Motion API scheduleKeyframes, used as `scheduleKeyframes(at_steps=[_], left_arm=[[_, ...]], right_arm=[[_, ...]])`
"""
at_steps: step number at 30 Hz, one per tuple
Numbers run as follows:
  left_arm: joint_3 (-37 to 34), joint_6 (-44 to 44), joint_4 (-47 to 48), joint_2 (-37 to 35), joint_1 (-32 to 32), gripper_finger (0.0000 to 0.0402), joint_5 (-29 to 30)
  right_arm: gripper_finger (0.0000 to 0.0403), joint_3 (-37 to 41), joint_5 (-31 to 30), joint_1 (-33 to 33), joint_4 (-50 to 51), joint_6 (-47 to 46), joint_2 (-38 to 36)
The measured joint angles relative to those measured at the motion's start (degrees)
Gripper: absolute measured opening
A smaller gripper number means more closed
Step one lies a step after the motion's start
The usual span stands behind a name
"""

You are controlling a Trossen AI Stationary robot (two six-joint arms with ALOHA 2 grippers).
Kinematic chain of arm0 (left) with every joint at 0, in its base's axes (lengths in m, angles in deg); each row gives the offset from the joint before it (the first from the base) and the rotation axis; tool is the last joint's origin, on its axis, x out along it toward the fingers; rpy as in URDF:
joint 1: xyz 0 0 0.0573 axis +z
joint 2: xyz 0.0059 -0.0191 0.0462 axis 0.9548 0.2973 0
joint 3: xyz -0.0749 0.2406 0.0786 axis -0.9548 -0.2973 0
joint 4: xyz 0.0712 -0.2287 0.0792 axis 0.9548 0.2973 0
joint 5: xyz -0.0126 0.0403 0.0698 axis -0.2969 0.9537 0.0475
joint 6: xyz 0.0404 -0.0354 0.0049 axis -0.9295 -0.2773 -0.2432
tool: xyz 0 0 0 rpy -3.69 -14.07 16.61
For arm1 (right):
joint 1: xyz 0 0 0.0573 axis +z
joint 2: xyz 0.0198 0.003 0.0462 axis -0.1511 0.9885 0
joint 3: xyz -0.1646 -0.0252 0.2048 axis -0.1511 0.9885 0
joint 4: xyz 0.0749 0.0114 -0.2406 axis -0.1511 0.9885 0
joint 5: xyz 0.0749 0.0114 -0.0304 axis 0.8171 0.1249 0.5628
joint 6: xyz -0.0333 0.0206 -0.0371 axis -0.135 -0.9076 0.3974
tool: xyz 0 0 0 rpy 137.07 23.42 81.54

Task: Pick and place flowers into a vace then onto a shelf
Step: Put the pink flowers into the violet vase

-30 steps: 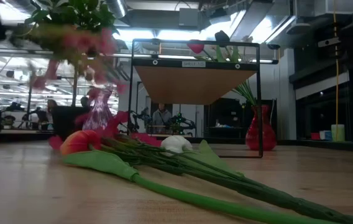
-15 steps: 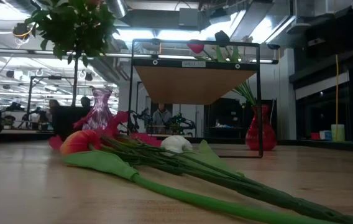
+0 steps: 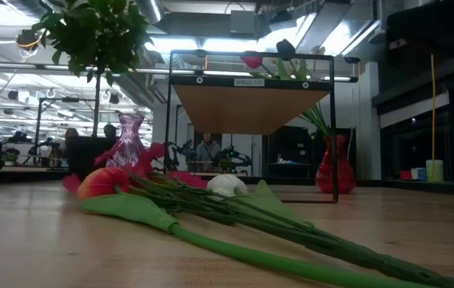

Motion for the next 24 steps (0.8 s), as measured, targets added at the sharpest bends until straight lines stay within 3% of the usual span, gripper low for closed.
scheduleKeyframes(at_steps=[6,11,18,24], left_arm=[[-0.52,-10.88,-0.64,-5.86,1.65,0.0003,1.16],[-7.22,-19.08,-8.55,-12.76,3.21,0.0003,-1.52],[-22.40,-42.56,-36.80,-24.34,6.93,0.0003,-6.36],[-32.58,-69.21,-65.98,-31.97,13.19,0.0003,-16.94]], right_arm=[[0.0007,0.00,0.00,-2.72,-1.11,2.31,-0.01],[0.0007,0.00,0.00,-5.37,-1.39,2.67,-0.01],[0.0007,0.00,0.07,-7.26,-1.68,2.54,-0.01],[0.0007,0.00,0.13,-7.56,-1.75,1.66,-0.01]])
